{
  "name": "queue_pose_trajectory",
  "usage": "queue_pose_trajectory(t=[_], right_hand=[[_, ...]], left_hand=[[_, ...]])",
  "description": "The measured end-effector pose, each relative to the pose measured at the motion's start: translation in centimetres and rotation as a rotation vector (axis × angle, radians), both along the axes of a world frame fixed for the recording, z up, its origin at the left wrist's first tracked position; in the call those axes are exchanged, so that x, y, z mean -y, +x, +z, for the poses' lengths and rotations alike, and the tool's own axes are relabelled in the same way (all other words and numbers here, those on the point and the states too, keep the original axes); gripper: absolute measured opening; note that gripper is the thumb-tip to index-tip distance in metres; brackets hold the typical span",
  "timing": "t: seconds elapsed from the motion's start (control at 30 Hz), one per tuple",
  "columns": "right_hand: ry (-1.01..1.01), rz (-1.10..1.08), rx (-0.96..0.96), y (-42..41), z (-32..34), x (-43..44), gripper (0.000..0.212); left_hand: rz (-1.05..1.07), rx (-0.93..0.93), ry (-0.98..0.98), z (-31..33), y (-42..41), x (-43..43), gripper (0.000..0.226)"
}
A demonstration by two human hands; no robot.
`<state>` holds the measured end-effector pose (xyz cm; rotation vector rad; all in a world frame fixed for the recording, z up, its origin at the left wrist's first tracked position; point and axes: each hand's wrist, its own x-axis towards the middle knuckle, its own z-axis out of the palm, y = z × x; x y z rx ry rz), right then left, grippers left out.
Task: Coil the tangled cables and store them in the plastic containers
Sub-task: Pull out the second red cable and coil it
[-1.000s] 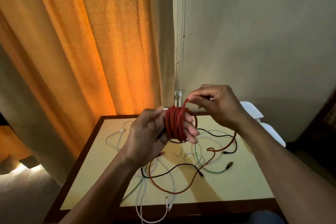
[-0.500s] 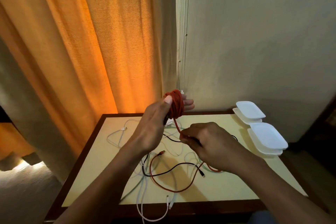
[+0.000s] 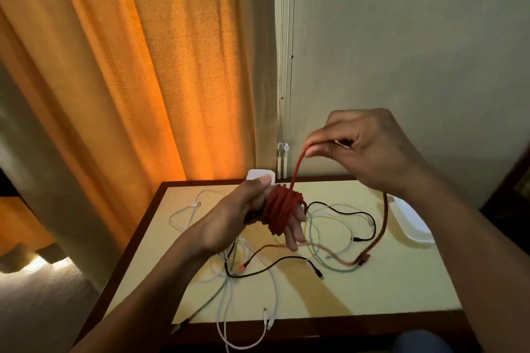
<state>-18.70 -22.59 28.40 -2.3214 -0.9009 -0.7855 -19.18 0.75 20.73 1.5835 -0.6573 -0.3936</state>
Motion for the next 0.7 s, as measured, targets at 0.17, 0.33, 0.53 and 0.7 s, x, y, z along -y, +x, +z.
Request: queue_pose_trajectory(t=[0.17, 0.33, 0.53, 0.7], right_hand=[[0.261, -0.002, -0.247, 2.5, -2.5, -0.9, 0.016], [0.286, 0.018, -0.331, 2.1, -6.0, -3.0, 0.045], [0.108, 0.003, -0.288, -1.0, -7.9, -4.5, 0.018], [-0.134, -0.106, -0.169, -3.3, -7.4, -2.6, 0.026]], left_hand=[[0.224, 0.25, -0.173, -1.0, 0.5, -2.4, 0.041], [-0.048, -0.024, -0.686, 3.3, 0.0, 0.2, 0.071], [0.203, 0.122, -0.498, 3.3, 1.4, 0.8, 0.057], [0.346, 0.296, 0.007, 1.4, 1.9, -0.3, 0.055]])
